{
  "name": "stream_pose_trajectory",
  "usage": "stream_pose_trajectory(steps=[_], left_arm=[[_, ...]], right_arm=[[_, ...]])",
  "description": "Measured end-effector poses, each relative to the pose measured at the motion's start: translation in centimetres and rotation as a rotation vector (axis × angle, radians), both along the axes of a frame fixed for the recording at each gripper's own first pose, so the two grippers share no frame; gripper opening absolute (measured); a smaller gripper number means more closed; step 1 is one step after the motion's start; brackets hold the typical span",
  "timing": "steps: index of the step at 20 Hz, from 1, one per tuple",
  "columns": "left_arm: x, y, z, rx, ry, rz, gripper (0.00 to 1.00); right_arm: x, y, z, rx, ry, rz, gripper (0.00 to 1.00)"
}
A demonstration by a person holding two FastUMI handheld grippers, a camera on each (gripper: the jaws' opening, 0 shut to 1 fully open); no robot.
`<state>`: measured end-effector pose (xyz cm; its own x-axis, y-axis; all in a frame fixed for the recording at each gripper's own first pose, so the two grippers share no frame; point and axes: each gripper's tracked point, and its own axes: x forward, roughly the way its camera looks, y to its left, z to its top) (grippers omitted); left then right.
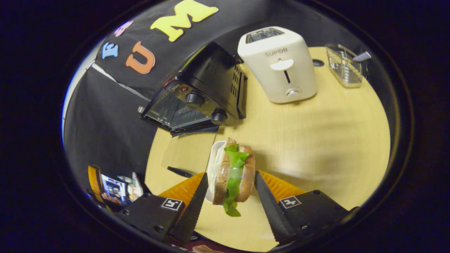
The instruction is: Open the electric oven with the left hand, put the food in, and close the electric oven.
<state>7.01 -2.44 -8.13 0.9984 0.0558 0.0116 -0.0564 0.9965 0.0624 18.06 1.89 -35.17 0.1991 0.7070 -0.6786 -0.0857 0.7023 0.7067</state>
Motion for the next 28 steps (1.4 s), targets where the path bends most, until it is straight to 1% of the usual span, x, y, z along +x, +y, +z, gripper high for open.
stream_pose_trajectory(steps=[1, 2, 3, 5, 6, 7, 10, 14, 18, 19, 20, 23, 24, 25, 28], left_arm=[[-0.1, -0.1, -0.1, 0.003, 0.001, 0.0, 0.95], [-0.3, -0.2, 0.0, 0.008, 0.002, -0.004, 0.95], [-0.5, -0.2, -0.1, 0.016, 0.004, -0.006, 0.95], [-1.0, -0.1, -0.1, 0.025, 0.005, -0.005, 0.95], [-1.2, -0.1, -0.1, 0.024, 0.005, -0.006, 0.95], [-1.4, -0.1, -0.1, 0.021, 0.004, -0.009, 0.95], [-2.0, 0.5, 0.0, 0.01, -0.001, -0.014, 0.95], [-2.8, 1.5, -0.2, -0.014, 0.004, -0.018, 0.95], [-3.6, 2.1, -0.6, -0.029, 0.012, -0.025, 0.95], [-3.7, 2.1, -0.7, -0.032, 0.013, -0.031, 0.95], [-3.9, 2.1, -0.7, -0.033, 0.015, -0.041, 0.95], [-4.5, 2.6, -0.8, -0.042, 0.013, -0.057, 0.95], [-4.7, 2.7, -0.5, -0.045, 0.008, -0.064, 0.95], [-4.9, 3.0, -0.3, -0.044, 0.004, -0.068, 0.95], [-5.4, 4.0, -0.4, -0.047, -0.002, -0.075, 0.95]], right_arm=[[-0.1, 0.2, -0.3, 0.016, 0.029, -0.001, 0.7], [-0.1, 0.4, -0.4, 0.035, 0.047, -0.001, 0.8], [-0.2, 0.8, -0.4, 0.062, 0.061, -0.001, 0.58], [-0.4, 0.8, -0.2, 0.086, 0.075, -0.007, 0.43], [-0.2, 0.8, -0.2, 0.084, 0.075, -0.018, 0.39], [-0.5, 0.7, 0.0, 0.078, 0.075, -0.018, 0.42], [-1.2, 0.8, 1.1, 0.083, 0.064, -0.036, 0.4], [-2.6, 0.8, 3.2, 0.095, 0.026, -0.069, 0.4], [-4.3, 1.7, 5.7, 0.135, -0.032, -0.106, 0.4], [-4.5, 2.5, 6.3, 0.158, -0.057, -0.123, 0.31], [-4.7, 3.1, 6.8, 0.176, -0.075, -0.138, 0.4], [-5.1, 5.8, 7.7, 0.229, -0.102, -0.179, 0.4], [-4.9, 7.0, 8.0, 0.252, -0.112, -0.199, 0.31], [-4.7, 8.0, 8.2, 0.277, -0.124, -0.227, 0.4], [-2.7, 12.0, 8.8, 0.381, -0.166, -0.392, 0.39]])
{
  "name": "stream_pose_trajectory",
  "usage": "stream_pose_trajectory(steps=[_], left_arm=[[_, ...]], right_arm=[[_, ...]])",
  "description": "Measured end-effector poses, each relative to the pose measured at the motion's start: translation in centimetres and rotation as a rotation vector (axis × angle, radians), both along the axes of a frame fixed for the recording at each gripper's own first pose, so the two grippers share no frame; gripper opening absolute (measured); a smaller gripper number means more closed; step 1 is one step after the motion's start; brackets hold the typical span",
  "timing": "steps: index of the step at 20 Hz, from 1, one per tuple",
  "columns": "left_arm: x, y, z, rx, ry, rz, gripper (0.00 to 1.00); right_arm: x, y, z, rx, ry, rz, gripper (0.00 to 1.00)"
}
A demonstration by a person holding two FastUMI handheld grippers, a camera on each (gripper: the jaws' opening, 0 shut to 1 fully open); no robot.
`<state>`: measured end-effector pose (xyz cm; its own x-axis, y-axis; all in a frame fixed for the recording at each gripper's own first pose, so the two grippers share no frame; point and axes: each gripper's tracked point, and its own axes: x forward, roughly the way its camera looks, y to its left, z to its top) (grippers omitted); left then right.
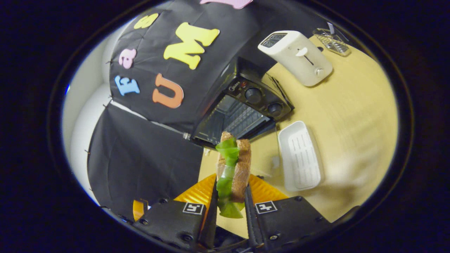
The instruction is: Open the electric oven with the left hand, put the food in, and close the electric oven.
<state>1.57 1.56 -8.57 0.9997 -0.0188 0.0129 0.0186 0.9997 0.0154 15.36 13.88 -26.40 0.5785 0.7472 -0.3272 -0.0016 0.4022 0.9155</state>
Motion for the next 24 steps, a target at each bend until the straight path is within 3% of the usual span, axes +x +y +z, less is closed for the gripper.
stream_pose_trajectory(steps=[7, 8, 9, 12, 18, 24], left_arm=[[-0.9, 2.3, -0.9, 0.003, 0.038, 0.011, 0.95], [-0.9, 2.4, -1.1, 0.009, 0.04, 0.014, 1.0], [-1.0, 2.2, -1.3, 0.014, 0.042, 0.008, 0.95], [-1.2, 3.0, -1.8, 0.017, 0.057, 0.019, 0.95], [-1.3, 4.1, -3.0, 0.009, 0.09, 0.041, 0.95], [-0.6, 4.0, -4.4, 0.018, 0.117, 0.035, 0.95]], right_arm=[[6.4, 7.7, -1.0, 0.082, -0.027, -0.322, 0.4], [7.4, 8.8, -1.3, 0.072, -0.036, -0.349, 0.4], [8.5, 9.7, -1.4, 0.066, -0.055, -0.376, 0.4], [11.8, 11.6, -1.9, 0.046, -0.075, -0.465, 0.4], [19.2, 10.3, -4.3, -0.125, -0.19, -0.716, 0.4], [22.9, 11.3, -6.8, -0.143, -0.154, -0.765, 0.4]])
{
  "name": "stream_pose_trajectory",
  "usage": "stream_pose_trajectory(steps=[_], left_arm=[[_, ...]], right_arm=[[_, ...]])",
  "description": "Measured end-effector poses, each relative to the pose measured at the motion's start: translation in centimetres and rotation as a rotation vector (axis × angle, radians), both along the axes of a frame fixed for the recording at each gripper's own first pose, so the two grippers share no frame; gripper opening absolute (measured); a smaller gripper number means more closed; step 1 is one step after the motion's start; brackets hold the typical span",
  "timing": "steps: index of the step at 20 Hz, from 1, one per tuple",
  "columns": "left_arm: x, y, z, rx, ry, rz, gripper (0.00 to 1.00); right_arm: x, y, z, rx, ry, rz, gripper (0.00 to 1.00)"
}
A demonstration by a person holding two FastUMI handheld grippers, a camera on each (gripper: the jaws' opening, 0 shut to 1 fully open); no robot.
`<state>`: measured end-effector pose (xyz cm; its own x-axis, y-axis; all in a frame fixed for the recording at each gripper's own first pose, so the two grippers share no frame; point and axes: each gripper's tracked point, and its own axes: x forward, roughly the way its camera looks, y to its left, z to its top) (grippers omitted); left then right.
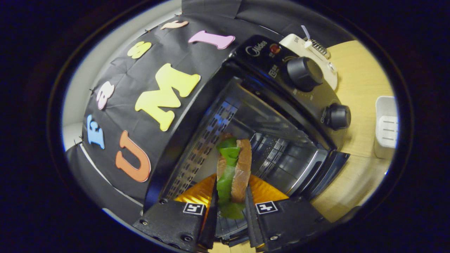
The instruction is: Open the electric oven with the left hand, put the food in, and close the electric oven.
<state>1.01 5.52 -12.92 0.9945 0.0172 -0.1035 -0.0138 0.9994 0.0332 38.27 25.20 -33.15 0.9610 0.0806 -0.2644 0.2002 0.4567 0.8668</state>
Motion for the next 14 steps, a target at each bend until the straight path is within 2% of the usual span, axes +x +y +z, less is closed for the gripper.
stream_pose_trajectory(steps=[1, 2, 3, 4, 5, 6, 7, 8, 9, 10, 11, 12, 13, 14], left_arm=[[0.1, 0.0, -0.2, -0.005, 0.004, -0.001, 0.95], [0.2, 0.0, -0.4, -0.01, 0.008, -0.002, 0.95], [0.3, 0.0, -0.6, -0.016, 0.014, -0.002, 0.95], [0.3, 0.2, -1.0, -0.022, 0.024, -0.003, 0.95], [0.4, 0.3, -1.2, -0.025, 0.03, -0.002, 0.95], [0.5, 0.3, -1.2, -0.026, 0.032, 0.0, 0.95], [0.5, 0.4, -1.3, -0.028, 0.036, 0.004, 0.95], [0.5, 0.5, -1.6, -0.031, 0.038, 0.003, 0.95], [0.4, 0.4, -1.7, -0.035, 0.037, 0.004, 0.95], [0.5, 0.4, -1.8, -0.04, 0.038, 0.005, 0.95], [0.4, 0.4, -1.7, -0.045, 0.037, 0.005, 0.95], [0.4, 0.4, -2.0, -0.045, 0.04, 0.006, 0.95], [0.4, 0.5, -2.1, -0.043, 0.043, 0.009, 0.95], [0.3, 0.6, -2.3, -0.042, 0.045, 0.011, 0.95]], right_arm=[[0.1, 0.1, -0.3, -0.011, 0.002, -0.004, 0.3], [0.1, 0.0, -0.4, -0.03, 0.001, -0.009, 0.4], [0.2, 0.1, -0.5, -0.035, -0.001, -0.006, 0.41], [0.2, 0.2, -0.5, -0.041, 0.001, 0.0, 0.32], [0.2, 0.1, -0.5, -0.053, 0.003, 0.005, 0.43], [0.2, 0.1, -0.5, -0.064, 0.008, 0.009, 0.43], [0.2, 0.2, -0.6, -0.077, 0.012, 0.015, 0.36], [0.1, 0.3, -0.6, -0.088, 0.017, 0.024, 0.46], [0.1, 0.4, -0.6, -0.106, 0.025, 0.036, 0.47], [0.0, 0.7, -0.9, -0.137, 0.035, 0.058, 0.34], [-0.1, 0.9, -1.0, -0.174, 0.043, 0.081, 0.52], [-0.4, 1.3, -0.9, -0.215, 0.045, 0.107, 0.53], [-0.5, 1.8, -0.9, -0.254, 0.045, 0.135, 0.44], [-0.7, 2.2, -0.7, -0.303, 0.048, 0.16, 0.48]])
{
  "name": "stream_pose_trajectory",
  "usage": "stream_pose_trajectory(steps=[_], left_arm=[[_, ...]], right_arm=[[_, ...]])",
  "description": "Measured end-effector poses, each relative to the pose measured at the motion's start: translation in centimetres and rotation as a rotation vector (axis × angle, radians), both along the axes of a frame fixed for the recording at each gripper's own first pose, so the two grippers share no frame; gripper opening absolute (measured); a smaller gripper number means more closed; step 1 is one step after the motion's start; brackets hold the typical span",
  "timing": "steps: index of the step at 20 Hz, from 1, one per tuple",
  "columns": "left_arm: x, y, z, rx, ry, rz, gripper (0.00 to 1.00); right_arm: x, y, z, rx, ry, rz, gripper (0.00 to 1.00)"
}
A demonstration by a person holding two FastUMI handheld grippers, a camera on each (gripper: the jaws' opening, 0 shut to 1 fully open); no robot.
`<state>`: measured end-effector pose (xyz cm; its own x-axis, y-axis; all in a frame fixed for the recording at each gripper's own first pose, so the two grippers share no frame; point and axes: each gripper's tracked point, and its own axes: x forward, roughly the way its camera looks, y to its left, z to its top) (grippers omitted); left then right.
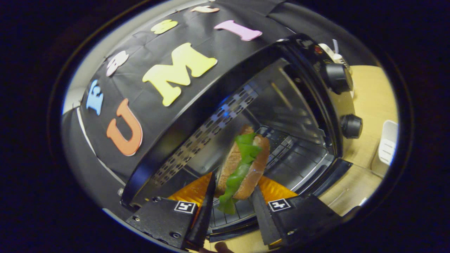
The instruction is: Open the electric oven with the left hand, put the food in, and close the electric oven.
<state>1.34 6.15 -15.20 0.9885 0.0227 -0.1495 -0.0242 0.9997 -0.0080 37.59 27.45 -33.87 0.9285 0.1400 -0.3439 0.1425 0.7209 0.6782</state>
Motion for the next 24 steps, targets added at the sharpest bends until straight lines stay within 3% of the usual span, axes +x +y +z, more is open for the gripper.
stream_pose_trajectory(steps=[2, 3, 4, 6, 7, 10, 11, 12, 21, 24], left_arm=[[-0.1, 0.0, -0.1, -0.003, 0.001, 0.001, 0.95], [-0.1, 0.1, -0.2, -0.005, 0.003, 0.004, 0.95], [-0.3, 0.2, 0.0, -0.007, 0.0, 0.004, 0.95], [-0.3, 0.5, 0.0, -0.008, -0.002, 0.009, 0.96], [-0.4, 0.5, 0.0, -0.008, -0.001, 0.011, 0.96], [-0.5, 0.6, -0.3, -0.015, 0.001, 0.011, 0.95], [-0.6, 0.5, -0.3, -0.015, 0.002, 0.01, 0.95], [-0.6, 0.4, -0.3, -0.013, 0.003, 0.01, 0.95], [-1.0, -0.1, -1.4, -0.023, 0.035, 0.007, 0.95], [-1.2, 0.0, -1.5, -0.032, 0.042, 0.015, 0.95]], right_arm=[[-0.4, 0.8, -0.6, -0.119, 0.037, 0.066, 0.57], [-0.6, 1.1, -0.9, -0.171, 0.056, 0.103, 0.92], [-0.9, 1.2, -1.1, -0.217, 0.077, 0.143, 0.82], [-1.5, 1.9, -0.8, -0.255, 0.088, 0.224, 0.87], [-1.6, 1.9, -0.6, -0.268, 0.094, 0.247, 0.79], [-2.4, 0.8, -1.4, -0.397, 0.165, 0.289, 0.81], [-2.7, 0.4, -1.6, -0.428, 0.188, 0.306, 0.89], [-3.3, 0.2, -1.9, -0.455, 0.224, 0.323, 0.89], [-7.7, -1.0, -2.0, -0.529, 0.372, 0.473, 0.89], [-8.9, -1.1, -0.4, -0.496, 0.332, 0.48, 0.89]])
